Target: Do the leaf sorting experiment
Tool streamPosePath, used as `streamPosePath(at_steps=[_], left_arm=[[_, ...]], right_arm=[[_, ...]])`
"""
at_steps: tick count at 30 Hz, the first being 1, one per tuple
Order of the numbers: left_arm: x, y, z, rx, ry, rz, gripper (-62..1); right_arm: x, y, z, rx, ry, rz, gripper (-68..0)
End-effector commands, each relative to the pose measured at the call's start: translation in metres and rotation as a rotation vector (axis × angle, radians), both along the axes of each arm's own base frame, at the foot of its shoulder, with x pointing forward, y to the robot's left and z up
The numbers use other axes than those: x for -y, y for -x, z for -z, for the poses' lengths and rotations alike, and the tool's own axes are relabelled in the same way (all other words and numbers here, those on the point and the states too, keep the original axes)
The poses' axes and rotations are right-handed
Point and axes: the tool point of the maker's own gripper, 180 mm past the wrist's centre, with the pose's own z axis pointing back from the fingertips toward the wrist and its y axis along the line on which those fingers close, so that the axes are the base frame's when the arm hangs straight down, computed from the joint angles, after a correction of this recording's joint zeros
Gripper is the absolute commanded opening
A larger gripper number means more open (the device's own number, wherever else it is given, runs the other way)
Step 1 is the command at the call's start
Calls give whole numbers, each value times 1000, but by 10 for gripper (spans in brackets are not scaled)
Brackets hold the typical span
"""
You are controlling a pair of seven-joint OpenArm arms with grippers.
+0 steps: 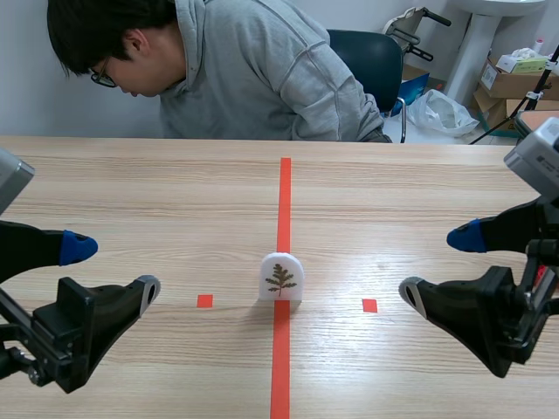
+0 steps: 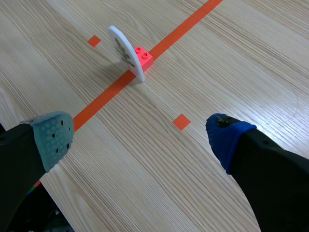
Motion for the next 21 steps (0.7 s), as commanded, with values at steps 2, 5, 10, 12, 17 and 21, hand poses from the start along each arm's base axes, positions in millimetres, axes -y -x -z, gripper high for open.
streamPosePath(at_steps=[2, 5, 10, 12, 17, 21], left_arm=[[5, -2, -10, 32, 19, 7, -67], [5, -2, -10, 32, 18, 7, -67], [4, -2, -10, 32, 17, 7, -67], [4, -2, -10, 32, 11, 8, -67], [4, -2, -10, 32, 11, 8, -67], [4, -2, -9, 32, 7, 8, -67]], right_arm=[[5, -7, -5, 36, 30, -4, -102], [11, -14, -6, 65, 88, -8, -59], [13, -30, -3, 105, 183, -47, -50], [11, -36, 3, 108, 207, -70, -50], [1, -55, 22, 111, 217, -119, -50], [-12, -68, 35, 110, 221, -170, -50]])
